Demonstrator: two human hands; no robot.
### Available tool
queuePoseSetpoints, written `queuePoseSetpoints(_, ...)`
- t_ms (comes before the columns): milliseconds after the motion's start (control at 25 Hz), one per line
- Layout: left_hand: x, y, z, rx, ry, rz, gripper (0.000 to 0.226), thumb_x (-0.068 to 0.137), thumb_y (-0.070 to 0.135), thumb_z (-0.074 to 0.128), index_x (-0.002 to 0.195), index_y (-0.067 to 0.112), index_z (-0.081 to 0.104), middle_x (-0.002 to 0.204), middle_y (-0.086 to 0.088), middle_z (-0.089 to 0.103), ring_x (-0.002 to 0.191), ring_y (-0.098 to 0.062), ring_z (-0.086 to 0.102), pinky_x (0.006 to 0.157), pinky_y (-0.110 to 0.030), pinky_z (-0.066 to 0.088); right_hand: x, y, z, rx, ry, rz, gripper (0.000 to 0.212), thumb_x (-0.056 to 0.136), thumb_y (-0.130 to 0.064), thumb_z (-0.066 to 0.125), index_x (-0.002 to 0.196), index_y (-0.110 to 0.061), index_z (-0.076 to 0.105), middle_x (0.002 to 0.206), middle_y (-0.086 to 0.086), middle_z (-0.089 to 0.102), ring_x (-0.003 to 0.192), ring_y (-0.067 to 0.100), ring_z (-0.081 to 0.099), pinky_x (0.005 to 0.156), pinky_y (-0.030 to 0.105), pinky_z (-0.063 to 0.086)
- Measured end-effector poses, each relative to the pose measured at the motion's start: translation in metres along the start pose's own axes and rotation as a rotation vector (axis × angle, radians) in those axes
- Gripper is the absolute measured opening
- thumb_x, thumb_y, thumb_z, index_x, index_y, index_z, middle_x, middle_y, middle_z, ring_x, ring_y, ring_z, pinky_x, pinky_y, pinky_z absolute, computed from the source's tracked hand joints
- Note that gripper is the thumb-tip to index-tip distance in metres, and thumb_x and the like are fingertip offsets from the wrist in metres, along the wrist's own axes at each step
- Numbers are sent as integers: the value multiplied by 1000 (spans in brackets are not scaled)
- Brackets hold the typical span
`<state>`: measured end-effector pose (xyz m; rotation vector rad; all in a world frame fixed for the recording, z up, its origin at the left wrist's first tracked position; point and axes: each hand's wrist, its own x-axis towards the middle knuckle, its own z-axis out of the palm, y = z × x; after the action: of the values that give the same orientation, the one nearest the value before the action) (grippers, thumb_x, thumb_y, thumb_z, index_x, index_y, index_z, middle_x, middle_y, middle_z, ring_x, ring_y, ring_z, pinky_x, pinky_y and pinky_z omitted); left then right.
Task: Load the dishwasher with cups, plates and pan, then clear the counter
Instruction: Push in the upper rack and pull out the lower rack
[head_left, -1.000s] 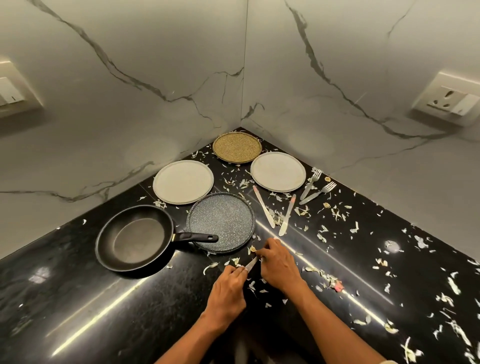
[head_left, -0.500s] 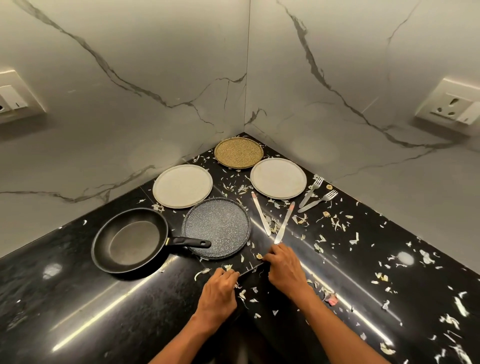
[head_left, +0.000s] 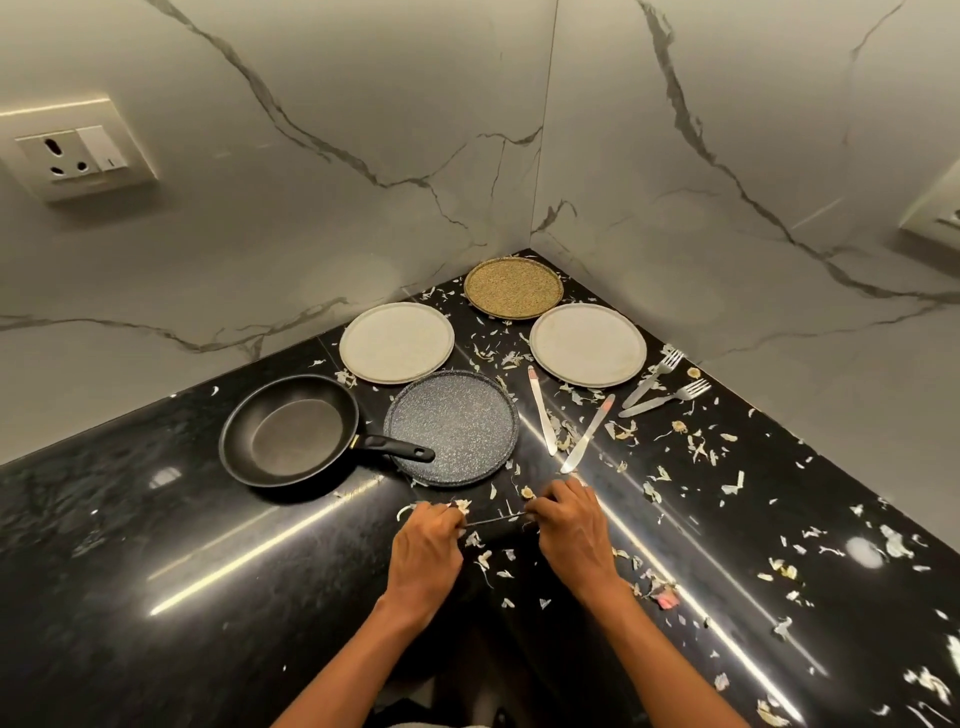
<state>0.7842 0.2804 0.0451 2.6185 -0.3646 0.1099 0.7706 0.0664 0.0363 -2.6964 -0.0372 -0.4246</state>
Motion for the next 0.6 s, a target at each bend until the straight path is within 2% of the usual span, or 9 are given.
queuePoseSetpoints(280, -50, -3, -12, -58, 23, 21, 22, 71, -4, 78, 76, 16, 71, 71, 8, 63, 69, -12, 57, 53, -36, 53, -45, -13, -7, 79, 41, -39, 20, 70, -5, 89, 80, -17, 77, 77, -5, 59, 72, 16, 50, 58, 34, 44)
queuePoseSetpoints(600, -99, -4, -16, -94, -22, 211, 20, 70, -2, 82, 77, 15, 73, 72, 7, 66, 68, -12, 58, 54, -33, 53, -124, -39, -30, 41, 94, 61, 19, 71, -3, 88, 81, -17, 79, 79, -4, 62, 74, 15, 53, 61, 30, 45)
